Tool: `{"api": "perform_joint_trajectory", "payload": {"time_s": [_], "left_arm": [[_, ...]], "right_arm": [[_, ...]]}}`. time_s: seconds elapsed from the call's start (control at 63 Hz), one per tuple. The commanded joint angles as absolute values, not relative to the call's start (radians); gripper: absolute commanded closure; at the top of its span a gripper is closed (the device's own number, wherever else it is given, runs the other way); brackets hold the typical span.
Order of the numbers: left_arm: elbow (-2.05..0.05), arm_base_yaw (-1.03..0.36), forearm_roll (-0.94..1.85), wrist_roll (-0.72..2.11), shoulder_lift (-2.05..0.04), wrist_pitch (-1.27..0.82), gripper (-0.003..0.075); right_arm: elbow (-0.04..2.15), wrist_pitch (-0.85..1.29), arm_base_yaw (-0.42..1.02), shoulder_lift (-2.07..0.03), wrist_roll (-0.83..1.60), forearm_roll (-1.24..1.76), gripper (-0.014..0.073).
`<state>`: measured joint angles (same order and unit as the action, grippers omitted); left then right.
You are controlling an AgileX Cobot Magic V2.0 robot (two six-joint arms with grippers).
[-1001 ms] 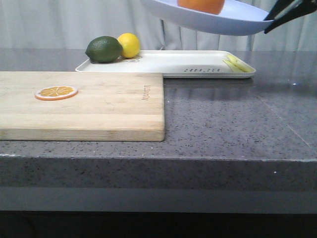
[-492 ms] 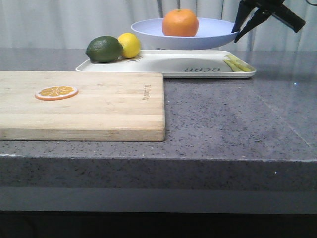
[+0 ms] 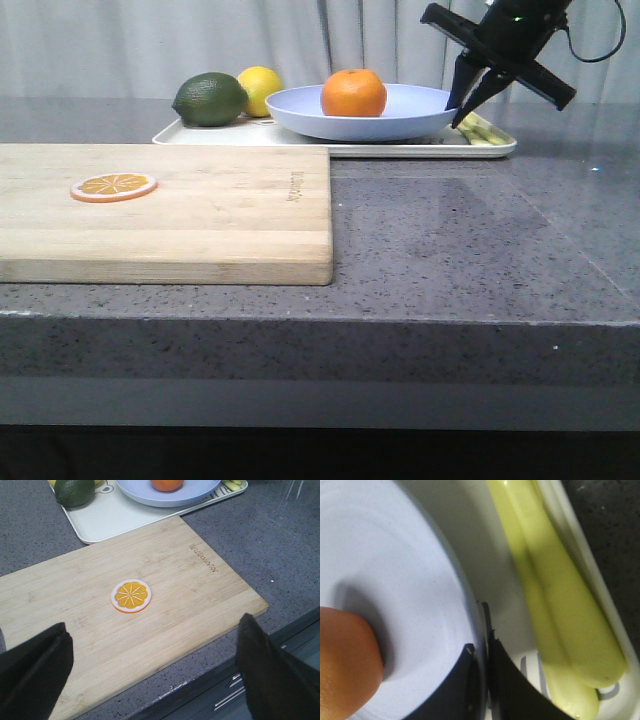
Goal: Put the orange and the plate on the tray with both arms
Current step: 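Carry the plate with the orange onto the white tray and lower it, then open the right gripper and raise it away from the plate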
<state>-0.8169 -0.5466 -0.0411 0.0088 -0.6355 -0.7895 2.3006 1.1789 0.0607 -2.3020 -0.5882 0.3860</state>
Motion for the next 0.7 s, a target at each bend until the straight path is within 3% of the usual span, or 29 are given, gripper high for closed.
{"api": "perform_joint_trajectory", "payload": {"time_s": [0.0,0.683], "left_arm": [[-0.843,-0.542,-0.034,0.000,-0.638,-0.714,0.0080],[-0.843,-0.542,-0.034,0.000,-0.638,-0.714,0.0080]], "right_arm": [[2.340,1.149,0.059,-2.230,-0.587,0.426,0.0712],[2.340,1.070,0.059,-2.246,-0.580,0.427,0.0684]]}}
